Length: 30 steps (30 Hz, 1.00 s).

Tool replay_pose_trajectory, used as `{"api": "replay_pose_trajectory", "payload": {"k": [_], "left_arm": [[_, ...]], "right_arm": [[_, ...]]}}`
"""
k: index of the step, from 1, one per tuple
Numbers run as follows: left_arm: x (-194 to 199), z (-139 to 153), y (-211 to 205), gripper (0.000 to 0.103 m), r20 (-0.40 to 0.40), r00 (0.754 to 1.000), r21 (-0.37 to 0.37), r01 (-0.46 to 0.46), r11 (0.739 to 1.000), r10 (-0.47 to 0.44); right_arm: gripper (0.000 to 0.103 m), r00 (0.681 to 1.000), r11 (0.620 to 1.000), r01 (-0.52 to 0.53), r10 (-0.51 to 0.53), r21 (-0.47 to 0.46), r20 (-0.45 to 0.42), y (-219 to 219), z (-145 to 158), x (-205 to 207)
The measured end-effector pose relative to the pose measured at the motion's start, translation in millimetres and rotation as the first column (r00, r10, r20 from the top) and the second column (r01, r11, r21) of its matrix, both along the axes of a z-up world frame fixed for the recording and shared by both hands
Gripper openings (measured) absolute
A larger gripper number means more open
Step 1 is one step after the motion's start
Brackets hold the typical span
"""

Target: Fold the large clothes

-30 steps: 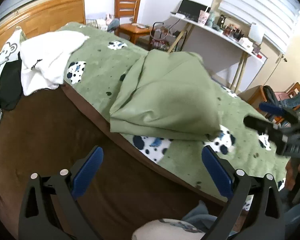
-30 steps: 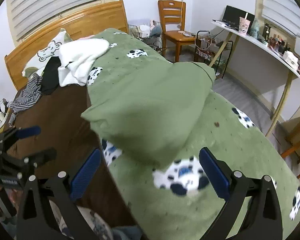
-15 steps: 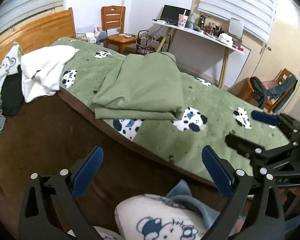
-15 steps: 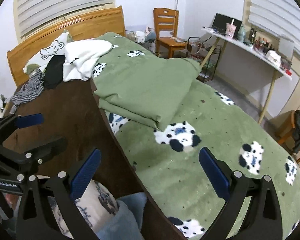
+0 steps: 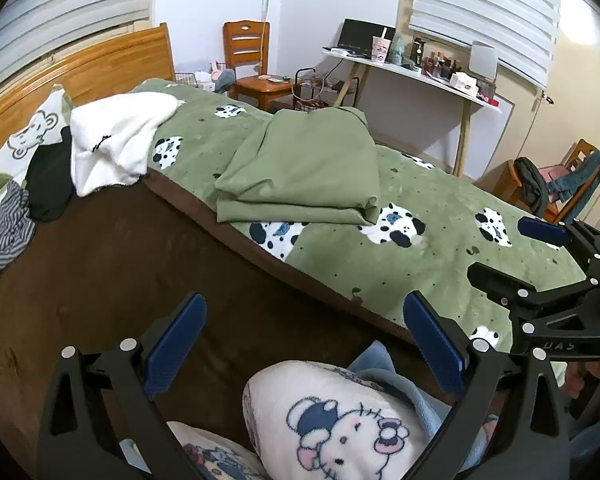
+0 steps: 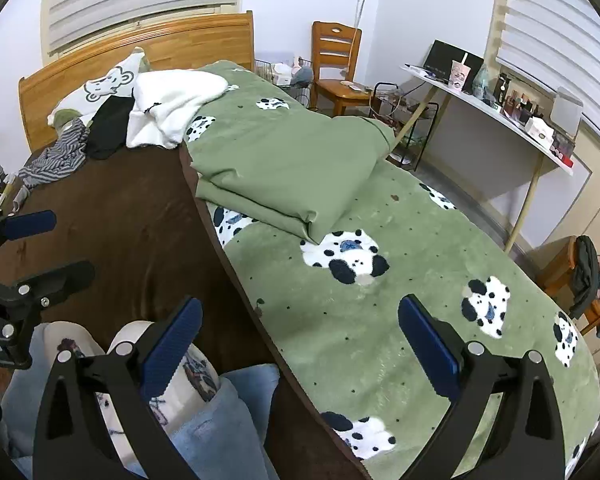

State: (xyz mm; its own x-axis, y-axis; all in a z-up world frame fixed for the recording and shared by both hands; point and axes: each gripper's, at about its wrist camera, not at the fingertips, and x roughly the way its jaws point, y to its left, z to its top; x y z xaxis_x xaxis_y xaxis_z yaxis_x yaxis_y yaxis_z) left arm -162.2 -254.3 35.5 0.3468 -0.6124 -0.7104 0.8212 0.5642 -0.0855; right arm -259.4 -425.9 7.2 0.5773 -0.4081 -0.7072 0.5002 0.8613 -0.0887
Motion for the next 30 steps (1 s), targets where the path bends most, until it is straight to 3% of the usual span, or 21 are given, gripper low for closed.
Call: {"api": "replay_pose_trajectory", "payload": {"k": [30], "left_arm": [[5.8, -16.2, -2.4, 0.096, -0.036, 0.999, 0.016, -0.01, 1.0, 0.011]], "right_arm": [[0.097, 1.0, 1.0, -0.005, 0.004, -0.022, -0.011, -7.0, 1.5, 4.3]]}}
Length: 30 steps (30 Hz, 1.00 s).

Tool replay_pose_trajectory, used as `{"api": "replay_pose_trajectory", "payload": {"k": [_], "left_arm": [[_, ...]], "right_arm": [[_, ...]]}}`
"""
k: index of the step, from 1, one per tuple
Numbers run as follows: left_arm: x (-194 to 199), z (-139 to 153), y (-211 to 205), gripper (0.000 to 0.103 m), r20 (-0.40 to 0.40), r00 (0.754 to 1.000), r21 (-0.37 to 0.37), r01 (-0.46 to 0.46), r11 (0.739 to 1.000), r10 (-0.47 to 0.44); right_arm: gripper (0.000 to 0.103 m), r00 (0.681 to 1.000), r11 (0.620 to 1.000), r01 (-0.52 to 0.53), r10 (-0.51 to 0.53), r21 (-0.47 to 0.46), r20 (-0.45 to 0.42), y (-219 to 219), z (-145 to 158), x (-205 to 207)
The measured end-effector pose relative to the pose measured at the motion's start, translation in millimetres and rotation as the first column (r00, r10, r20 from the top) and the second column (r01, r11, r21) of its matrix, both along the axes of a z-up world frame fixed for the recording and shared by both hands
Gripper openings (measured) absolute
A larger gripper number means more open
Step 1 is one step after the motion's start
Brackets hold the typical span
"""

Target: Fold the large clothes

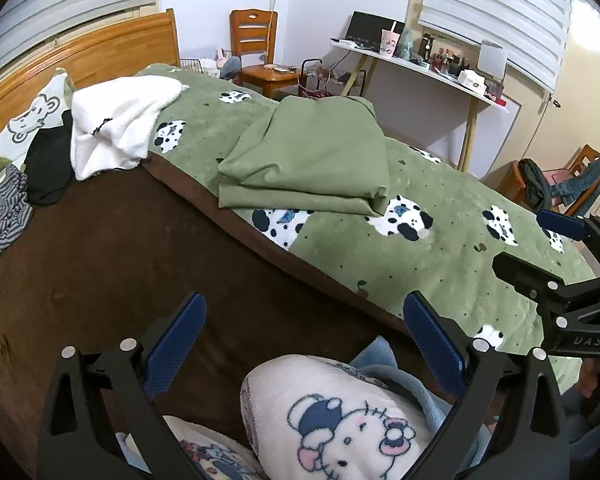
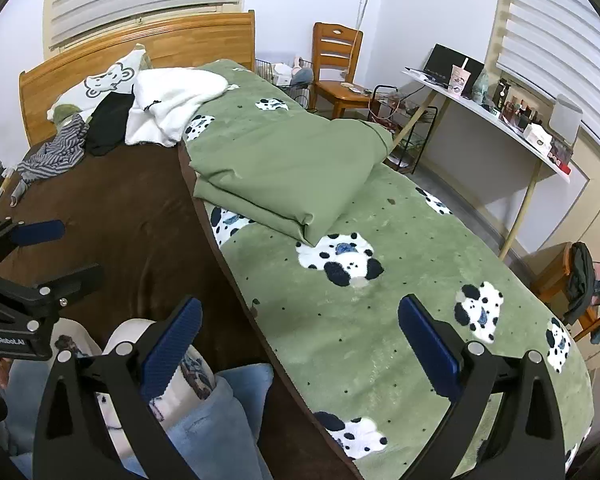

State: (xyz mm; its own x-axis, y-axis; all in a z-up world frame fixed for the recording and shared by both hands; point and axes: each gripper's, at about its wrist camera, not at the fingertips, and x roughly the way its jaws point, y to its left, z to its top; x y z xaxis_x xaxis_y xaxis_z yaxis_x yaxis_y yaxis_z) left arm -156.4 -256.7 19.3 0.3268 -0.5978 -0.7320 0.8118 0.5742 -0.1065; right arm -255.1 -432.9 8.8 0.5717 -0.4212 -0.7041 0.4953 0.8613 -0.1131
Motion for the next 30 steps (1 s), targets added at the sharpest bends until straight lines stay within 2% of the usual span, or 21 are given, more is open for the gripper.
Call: {"api": "replay_pose_trajectory", "payload": {"k": [10, 30], "left_arm": [[-2.6, -5.9, -15.9, 0.096, 0.014, 0.999, 0.033, 0.029, 0.999, -0.029], [1.5, 1.2, -29.5, 0.096, 0.027, 0.999, 0.028, 0.033, 0.999, -0.034]], "right_arm": [[0.097, 1.0, 1.0, 0.011, -0.011, -0.001, -0.011, -13.2, 1.8, 0.9], [0.097, 0.999, 0.999, 0.03, -0.03, 0.009, -0.031, -31.6, -3.9, 0.7]]}}
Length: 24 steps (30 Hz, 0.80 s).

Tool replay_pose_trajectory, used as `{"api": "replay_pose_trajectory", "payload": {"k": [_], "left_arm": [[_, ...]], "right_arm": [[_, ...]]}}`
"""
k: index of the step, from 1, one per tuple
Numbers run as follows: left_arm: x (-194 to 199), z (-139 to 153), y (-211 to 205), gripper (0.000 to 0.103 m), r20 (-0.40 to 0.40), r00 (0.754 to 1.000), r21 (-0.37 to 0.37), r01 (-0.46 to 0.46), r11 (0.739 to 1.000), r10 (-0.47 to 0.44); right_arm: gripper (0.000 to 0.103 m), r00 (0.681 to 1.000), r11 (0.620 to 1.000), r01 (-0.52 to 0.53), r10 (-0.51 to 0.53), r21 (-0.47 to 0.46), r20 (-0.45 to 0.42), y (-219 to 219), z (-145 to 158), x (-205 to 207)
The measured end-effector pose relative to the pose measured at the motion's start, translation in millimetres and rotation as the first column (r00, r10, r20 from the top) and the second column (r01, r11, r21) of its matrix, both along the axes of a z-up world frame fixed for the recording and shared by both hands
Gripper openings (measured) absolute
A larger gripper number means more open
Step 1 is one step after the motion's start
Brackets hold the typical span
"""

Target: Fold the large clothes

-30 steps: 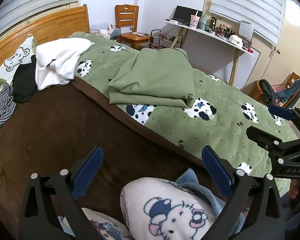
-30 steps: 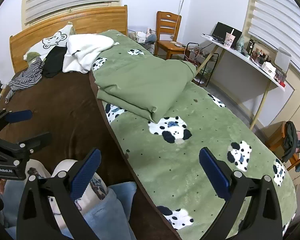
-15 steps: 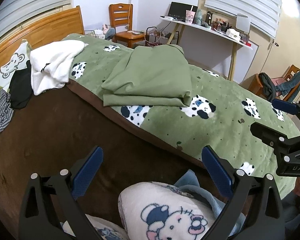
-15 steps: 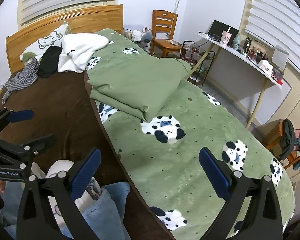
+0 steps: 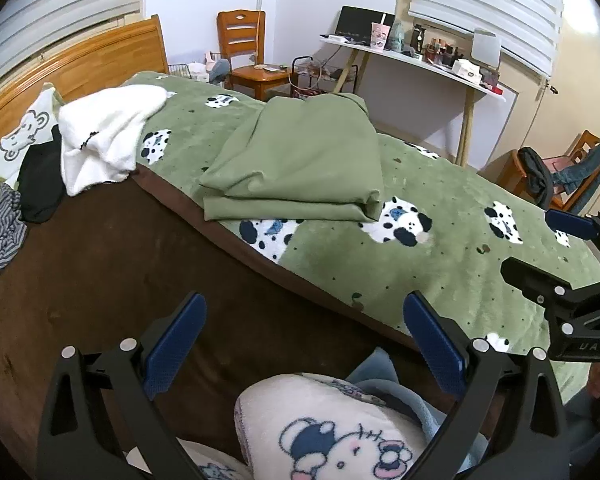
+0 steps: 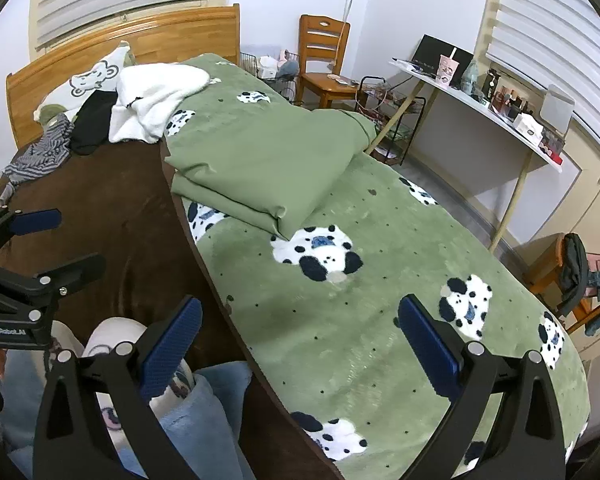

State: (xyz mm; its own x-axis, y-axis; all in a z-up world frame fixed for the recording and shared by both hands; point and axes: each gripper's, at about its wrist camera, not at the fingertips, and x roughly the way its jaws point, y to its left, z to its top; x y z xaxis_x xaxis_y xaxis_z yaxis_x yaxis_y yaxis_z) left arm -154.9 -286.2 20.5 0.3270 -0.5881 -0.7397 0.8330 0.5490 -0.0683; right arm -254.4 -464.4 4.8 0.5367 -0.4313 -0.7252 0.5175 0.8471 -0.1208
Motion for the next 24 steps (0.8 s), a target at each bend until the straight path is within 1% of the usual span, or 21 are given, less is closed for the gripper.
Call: {"api": "replay_pose_trajectory", "payload": {"k": [6, 10, 24], "left_arm": [[1.0, 0.2, -1.9, 0.096, 0.009, 1.0, 0.0, -0.004, 1.0, 0.004], [-0.8, 0.2, 0.1, 0.096, 0.029, 1.0, 0.0, -0.011, 1.0, 0.011], [-2.3, 1.0, 3.6, 0.096, 0.039, 0.999, -0.025, -0.017, 1.0, 0.018]], "right_arm": [[0.097, 1.0, 1.0, -0.009, 0.009, 0.001, 0.003, -0.4, -1.0, -0.5], [0.097, 1.0, 1.0, -0.011, 0.011, -0.004, 0.01, 0.9, -0.3, -0.5], [0.097, 1.0, 1.0, -0.028, 0.028, -0.003, 0.0, 7.1, -2.3, 5.6]]}}
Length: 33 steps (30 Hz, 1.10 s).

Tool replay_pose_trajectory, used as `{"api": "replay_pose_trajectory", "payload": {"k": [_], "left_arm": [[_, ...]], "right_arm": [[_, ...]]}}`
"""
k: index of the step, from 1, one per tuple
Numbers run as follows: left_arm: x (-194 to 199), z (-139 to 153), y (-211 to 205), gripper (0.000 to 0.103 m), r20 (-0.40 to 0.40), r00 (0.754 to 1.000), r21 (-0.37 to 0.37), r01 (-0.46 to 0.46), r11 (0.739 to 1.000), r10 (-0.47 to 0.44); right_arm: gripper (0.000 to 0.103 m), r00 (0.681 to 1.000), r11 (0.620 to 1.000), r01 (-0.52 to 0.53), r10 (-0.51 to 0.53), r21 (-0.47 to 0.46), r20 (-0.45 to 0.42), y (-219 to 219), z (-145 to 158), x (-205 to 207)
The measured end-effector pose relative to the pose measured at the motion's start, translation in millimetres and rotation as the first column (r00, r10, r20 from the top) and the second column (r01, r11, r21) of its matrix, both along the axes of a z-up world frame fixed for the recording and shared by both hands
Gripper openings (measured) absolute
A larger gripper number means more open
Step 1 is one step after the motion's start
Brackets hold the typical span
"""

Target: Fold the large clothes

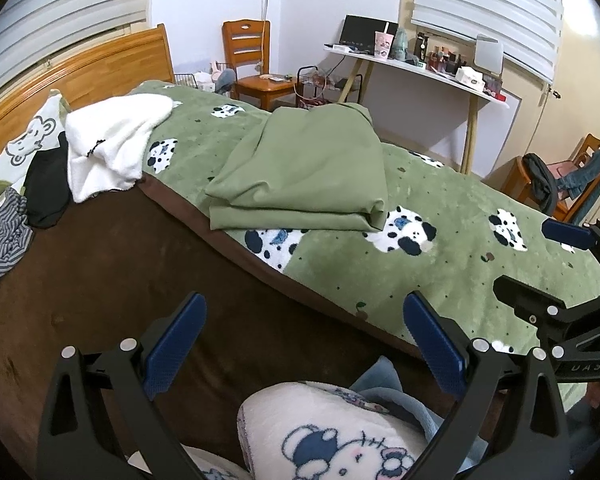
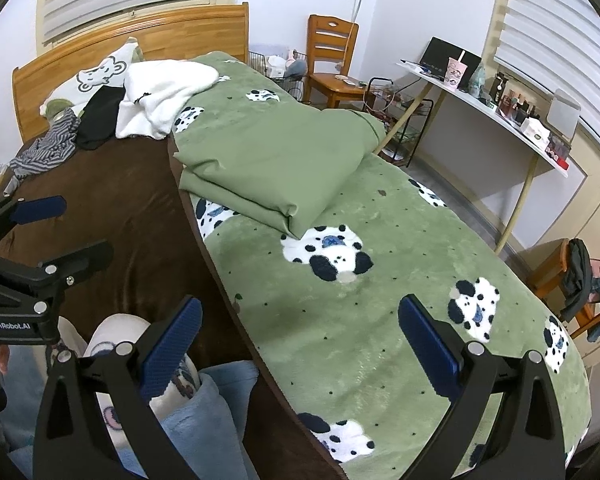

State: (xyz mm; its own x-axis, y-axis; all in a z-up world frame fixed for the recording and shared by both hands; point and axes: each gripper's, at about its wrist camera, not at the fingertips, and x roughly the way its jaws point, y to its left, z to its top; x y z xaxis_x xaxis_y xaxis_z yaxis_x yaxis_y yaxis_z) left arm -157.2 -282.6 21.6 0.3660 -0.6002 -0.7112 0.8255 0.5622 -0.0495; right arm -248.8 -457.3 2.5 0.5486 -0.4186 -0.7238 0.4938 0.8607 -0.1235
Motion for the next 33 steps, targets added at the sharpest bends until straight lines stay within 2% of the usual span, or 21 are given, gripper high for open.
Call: {"api": "replay_pose_trajectory", "payload": {"k": [33], "left_arm": [[0.6, -0.6, -3.7, 0.096, 0.012, 1.0, 0.017, -0.012, 1.0, 0.012]], "right_arm": [[0.097, 1.0, 1.0, -0.013, 0.013, -0.006, 0.0, -0.2, -0.7, 7.8]]}}
